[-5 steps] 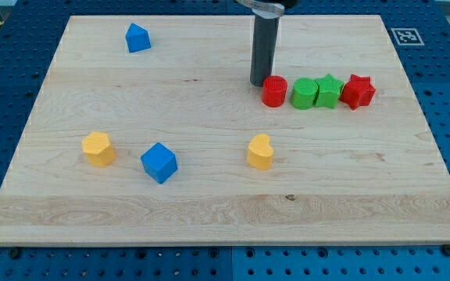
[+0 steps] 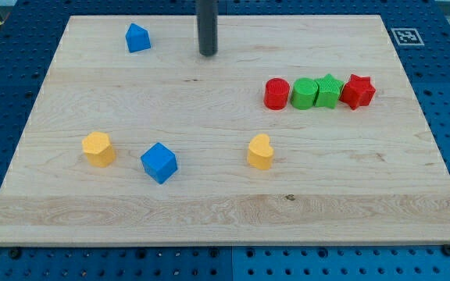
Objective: Move the blue triangle near to the red circle
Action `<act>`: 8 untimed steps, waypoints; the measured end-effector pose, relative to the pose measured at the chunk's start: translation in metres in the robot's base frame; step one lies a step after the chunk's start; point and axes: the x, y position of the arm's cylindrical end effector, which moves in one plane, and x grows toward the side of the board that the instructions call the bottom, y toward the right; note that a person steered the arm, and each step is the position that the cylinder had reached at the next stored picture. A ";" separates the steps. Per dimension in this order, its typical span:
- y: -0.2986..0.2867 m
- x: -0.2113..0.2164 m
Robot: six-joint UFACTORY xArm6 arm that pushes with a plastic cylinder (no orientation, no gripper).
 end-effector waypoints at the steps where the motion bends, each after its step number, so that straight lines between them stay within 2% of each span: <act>1: -0.044 -0.049; 3: -0.158 -0.074; 4: -0.172 -0.071; 5: -0.160 -0.060; 8: -0.053 0.003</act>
